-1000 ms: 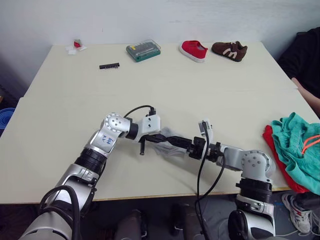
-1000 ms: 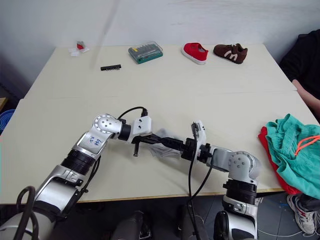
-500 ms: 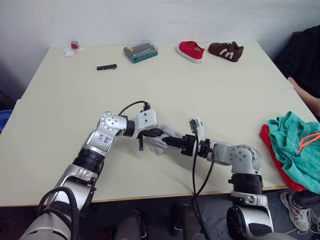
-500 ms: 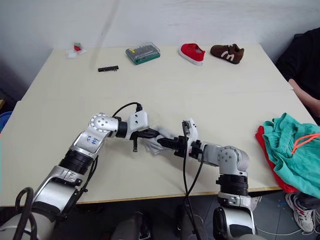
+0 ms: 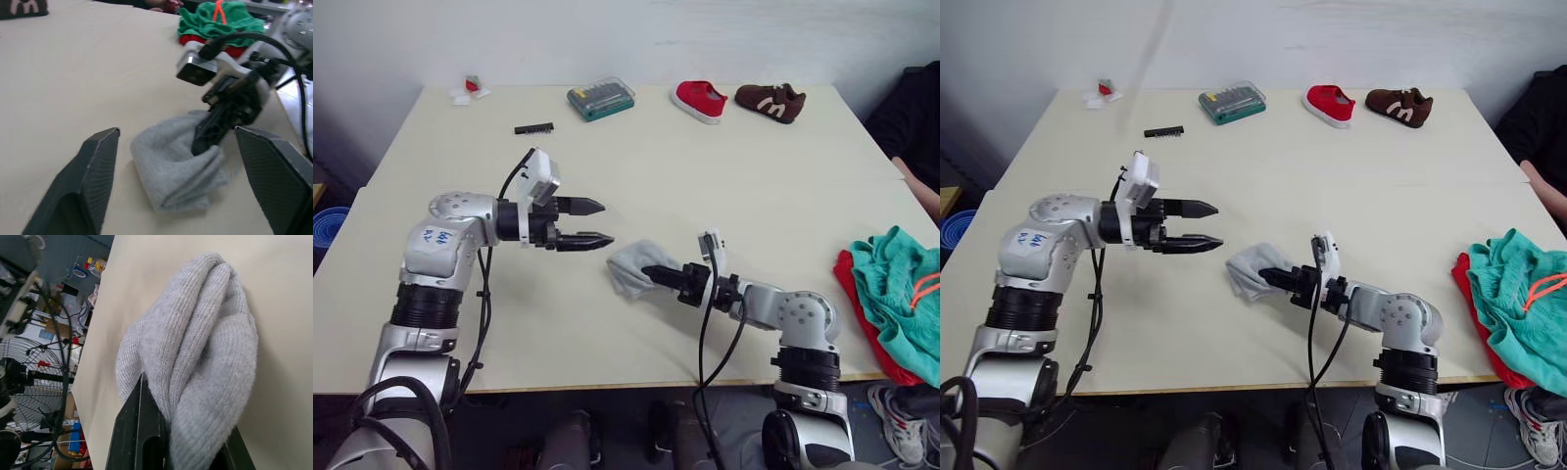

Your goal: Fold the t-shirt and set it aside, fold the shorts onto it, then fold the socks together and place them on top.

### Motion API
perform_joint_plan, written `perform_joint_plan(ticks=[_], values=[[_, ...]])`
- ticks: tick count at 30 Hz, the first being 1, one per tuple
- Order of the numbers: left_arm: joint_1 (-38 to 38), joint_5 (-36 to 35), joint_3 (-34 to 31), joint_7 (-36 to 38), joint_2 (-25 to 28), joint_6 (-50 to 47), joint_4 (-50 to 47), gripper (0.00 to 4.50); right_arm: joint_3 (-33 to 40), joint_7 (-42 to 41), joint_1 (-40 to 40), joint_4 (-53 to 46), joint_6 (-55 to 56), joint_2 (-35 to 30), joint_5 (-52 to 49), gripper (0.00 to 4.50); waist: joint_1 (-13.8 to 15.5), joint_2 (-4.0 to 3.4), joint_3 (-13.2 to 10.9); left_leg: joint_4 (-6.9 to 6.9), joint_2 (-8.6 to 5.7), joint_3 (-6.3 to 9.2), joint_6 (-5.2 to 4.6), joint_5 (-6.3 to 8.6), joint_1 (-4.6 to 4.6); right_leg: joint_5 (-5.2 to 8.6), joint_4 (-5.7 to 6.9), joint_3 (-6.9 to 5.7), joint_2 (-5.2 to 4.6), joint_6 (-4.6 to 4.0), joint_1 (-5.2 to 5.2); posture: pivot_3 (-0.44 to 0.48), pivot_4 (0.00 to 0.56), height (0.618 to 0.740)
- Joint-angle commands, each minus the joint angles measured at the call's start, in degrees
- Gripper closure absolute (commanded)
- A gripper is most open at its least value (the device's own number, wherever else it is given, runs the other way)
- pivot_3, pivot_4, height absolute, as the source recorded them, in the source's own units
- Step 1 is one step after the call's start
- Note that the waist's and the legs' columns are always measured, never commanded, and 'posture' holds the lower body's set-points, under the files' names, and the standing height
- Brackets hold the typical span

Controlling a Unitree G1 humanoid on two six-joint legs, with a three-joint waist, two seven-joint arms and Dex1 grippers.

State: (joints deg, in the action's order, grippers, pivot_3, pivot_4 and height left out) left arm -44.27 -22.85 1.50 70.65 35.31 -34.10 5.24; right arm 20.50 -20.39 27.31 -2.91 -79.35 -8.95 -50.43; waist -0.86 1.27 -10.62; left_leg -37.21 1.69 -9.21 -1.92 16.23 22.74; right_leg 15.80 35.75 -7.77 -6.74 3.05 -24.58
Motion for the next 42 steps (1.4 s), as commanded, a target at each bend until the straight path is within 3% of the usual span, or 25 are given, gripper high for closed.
perform_joint_plan(ticks=[1,5,11,16,23,32,37,42], values=[[-0.22,-4.37,1.73,4.1,0.23,-1.92,-5.92,0.0,9.95,3.99,-1.31,-9.3,-7.05,-4.42,-6.12,4.44,0.54,-0.06,-0.04,0.0,-0.01,0.05,-0.03,0.0,0.12,-0.03,-0.11,0.0,0.0,0.05,-0.04,0.0,0.15,0.74],[0.13,-8.24,2.29,6.53,-0.94,-2.44,-9.93,0.0,26.31,10.06,-1.77,-14.97,-13.13,-12.18,-19.06,4.44,0.69,-0.24,-0.15,-0.05,-0.02,0.04,-0.36,-0.15,0.63,-0.09,-0.15,0.0,0.03,0.16,-0.47,0.0,0.15,0.74],[0.3,-10.2,2.53,4.6,-4.3,-2.04,-10.27,0.0,45.56,23.42,-15.69,-8.92,-7.77,-31.34,-38.47,4.44,1.11,-0.36,-0.24,0.05,0.0,-0.01,-0.38,-0.15,0.54,0.01,-0.32,-0.06,0.21,0.15,-0.36,0.0,0.15,0.74],[0.93,-9.84,2.63,2.42,-6.21,-1.1,-9.6,0.0,52.66,35.95,-26.0,-3.69,5.41,-33.97,-45.25,4.44,0.48,-0.29,-0.29,0.01,0.01,-0.13,-0.56,-0.07,0.28,-0.06,-0.4,0.12,0.27,0.29,-0.07,0.0,0.15,0.74],[1.92,-10.16,2.55,-0.57,-7.07,-1.68,-11.41,0.0,52.78,36.39,-30.38,5.15,17.79,-34.12,-41.83,4.44,0.67,-0.32,-0.29,0.04,0.02,-0.1,-0.81,-0.14,0.31,-0.13,-0.61,0.26,0.35,0.37,-0.02,0.0,0.15,0.74],[0.58,-10.37,1.49,-2.41,-5.51,-2.59,-11.32,0.0,41.27,24.52,-32.93,13.87,31.14,-31.34,-21.01,4.44,0.76,-0.42,-0.28,0.04,-0.02,-0.12,-0.58,-0.23,0.33,-0.2,-0.61,0.26,0.38,0.53,-0.03,0.0,0.15,0.74],[0.11,-10.63,1.12,-2.97,-5.09,-2.65,-10.62,0.0,41.61,20.82,-34.52,12.68,31.68,-29.08,-20.16,2.76,0.89,-0.42,-0.28,0.03,-0.01,-0.09,-0.57,-0.22,0.32,-0.21,-0.61,0.25,0.37,0.53,-0.02,0.0,0.15,0.74],[1.25,-11.35,0.95,-3.31,-4.35,-5.23,-10.33,0.0,41.73,11.82,-44.54,3.79,28.4,-29.73,-19.85,0.97,1.0,-0.48,-0.28,0.07,0.0,-0.05,-0.55,-0.19,0.32,-0.22,-0.61,0.24,0.34,0.53,-0.02,0.0,0.15,0.74]])
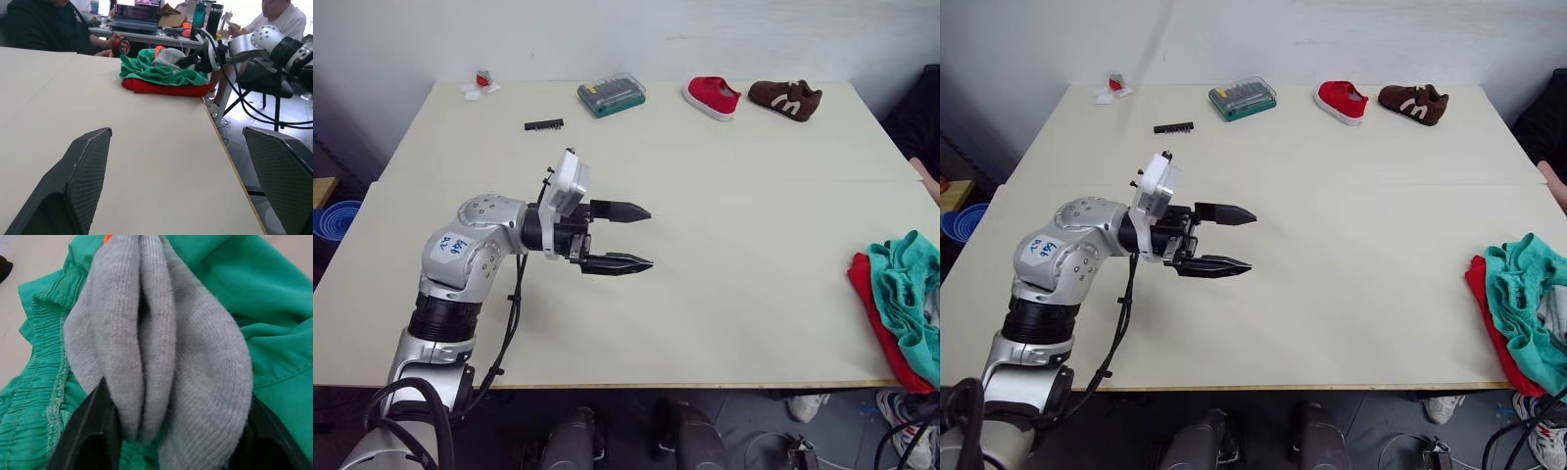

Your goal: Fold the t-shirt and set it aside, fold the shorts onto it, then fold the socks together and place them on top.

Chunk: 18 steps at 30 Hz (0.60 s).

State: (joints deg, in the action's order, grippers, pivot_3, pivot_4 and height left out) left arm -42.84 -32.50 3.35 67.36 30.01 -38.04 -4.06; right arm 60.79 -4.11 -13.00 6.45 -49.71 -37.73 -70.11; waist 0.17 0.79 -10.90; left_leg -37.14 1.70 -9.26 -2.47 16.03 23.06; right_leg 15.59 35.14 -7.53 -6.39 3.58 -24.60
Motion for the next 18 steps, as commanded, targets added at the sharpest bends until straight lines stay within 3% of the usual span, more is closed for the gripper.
perform_joint_plan(ticks=[1,3,7,11,14,18], values=[[0.27,-1.75,-1.02,0.27,1.61,-1.84,-0.84,0.0,2.39,-6.34,-7.47,-7.67,-1.73,-1.57,0.34,0.63,-0.03,-0.01,0.0,0.01,0.01,0.02,0.02,0.01,0.0,0.0,0.0,0.0,0.01,0.0,0.0,0.0,0.15,0.74],[0.98,-1.91,-1.4,1.03,2.94,-2.46,-0.41,0.0,4.22,-10.02,-13.72,-10.76,-2.03,-2.83,2.21,0.02,-0.02,-0.12,0.01,0.01,0.01,0.01,0.01,0.04,0.01,0.01,-0.02,-0.01,0.01,0.01,0.0,0.0,0.15,0.74],[2.43,-2.88,-2.69,3.37,7.13,-4.31,1.44,0.0,8.43,-28.22,-33.0,-14.85,6.75,-7.53,16.11,0.02,0.21,-0.37,0.04,-0.01,-0.01,0.0,0.0,0.18,0.01,0.03,-0.07,-0.01,0.0,0.02,0.01,0.0,0.15,0.74],[4.52,-3.5,-3.28,8.89,13.91,-5.14,2.53,0.0,14.55,-51.07,-48.82,-9.35,23.61,-10.8,28.8,0.02,-0.12,-0.33,0.01,0.03,0.07,-0.01,0.0,0.49,-0.02,0.14,-0.29,-0.05,0.13,0.09,0.05,0.0,0.15,0.74],[5.01,-4.88,-4.14,13.31,18.63,-6.86,3.95,0.0,18.85,-59.87,-51.35,-3.38,27.82,-13.18,30.12,0.02,-0.38,-0.22,-0.04,0.02,0.13,-0.01,0.0,0.52,0.01,0.11,-0.48,-0.05,0.15,-0.04,0.07,0.0,0.15,0.74],[5.48,-5.95,-6.64,15.63,23.42,-8.4,6.21,0.0,22.29,-62.56,-48.12,-0.12,25.15,-15.81,28.07,0.02,-0.26,-0.1,-0.1,0.06,0.16,0.11,0.01,0.52,0.02,0.09,-0.61,-0.08,0.04,-0.34,0.07,0.0,0.15,0.74]])
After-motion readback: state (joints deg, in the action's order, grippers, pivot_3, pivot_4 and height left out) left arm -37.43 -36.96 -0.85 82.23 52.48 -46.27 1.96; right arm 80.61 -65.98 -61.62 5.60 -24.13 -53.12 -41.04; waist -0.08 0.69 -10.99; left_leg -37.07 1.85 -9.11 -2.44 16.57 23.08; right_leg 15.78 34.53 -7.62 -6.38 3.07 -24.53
